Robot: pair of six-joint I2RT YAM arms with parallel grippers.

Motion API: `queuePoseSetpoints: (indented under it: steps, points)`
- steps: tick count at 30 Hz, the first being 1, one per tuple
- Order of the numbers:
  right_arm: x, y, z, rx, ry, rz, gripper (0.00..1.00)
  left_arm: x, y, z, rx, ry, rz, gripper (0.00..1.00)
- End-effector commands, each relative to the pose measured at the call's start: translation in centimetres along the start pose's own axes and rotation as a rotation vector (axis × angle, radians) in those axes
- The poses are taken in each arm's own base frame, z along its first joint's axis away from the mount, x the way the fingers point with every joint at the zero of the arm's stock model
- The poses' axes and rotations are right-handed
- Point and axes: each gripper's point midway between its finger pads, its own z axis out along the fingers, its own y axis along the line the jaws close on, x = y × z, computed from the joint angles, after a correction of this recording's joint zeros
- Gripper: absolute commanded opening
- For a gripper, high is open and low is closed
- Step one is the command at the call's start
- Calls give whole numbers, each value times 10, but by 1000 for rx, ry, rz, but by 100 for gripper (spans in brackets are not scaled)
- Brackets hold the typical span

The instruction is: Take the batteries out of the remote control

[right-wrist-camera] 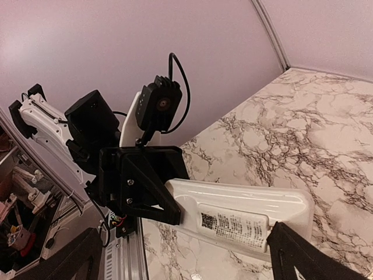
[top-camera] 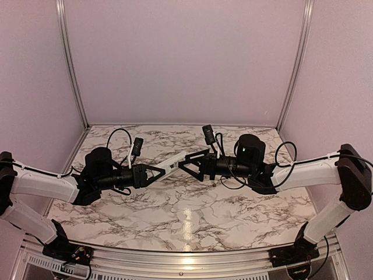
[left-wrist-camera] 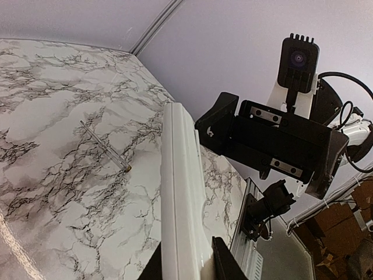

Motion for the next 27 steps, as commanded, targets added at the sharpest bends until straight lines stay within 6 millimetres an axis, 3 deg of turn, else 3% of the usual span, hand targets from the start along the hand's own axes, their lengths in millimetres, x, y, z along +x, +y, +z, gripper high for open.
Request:
queuePoseSetpoints:
  steps: [1,14,27]
  points:
    - [16,30,0,-137,72,27,97,-22,-35,4,124,-63,88,0]
    - [17,35,-3,-156,73,30,93,-23,-32,4,106,-66,91,0]
    - [21,24,0,-103,86,37,69,-23,-24,5,68,-70,85,0]
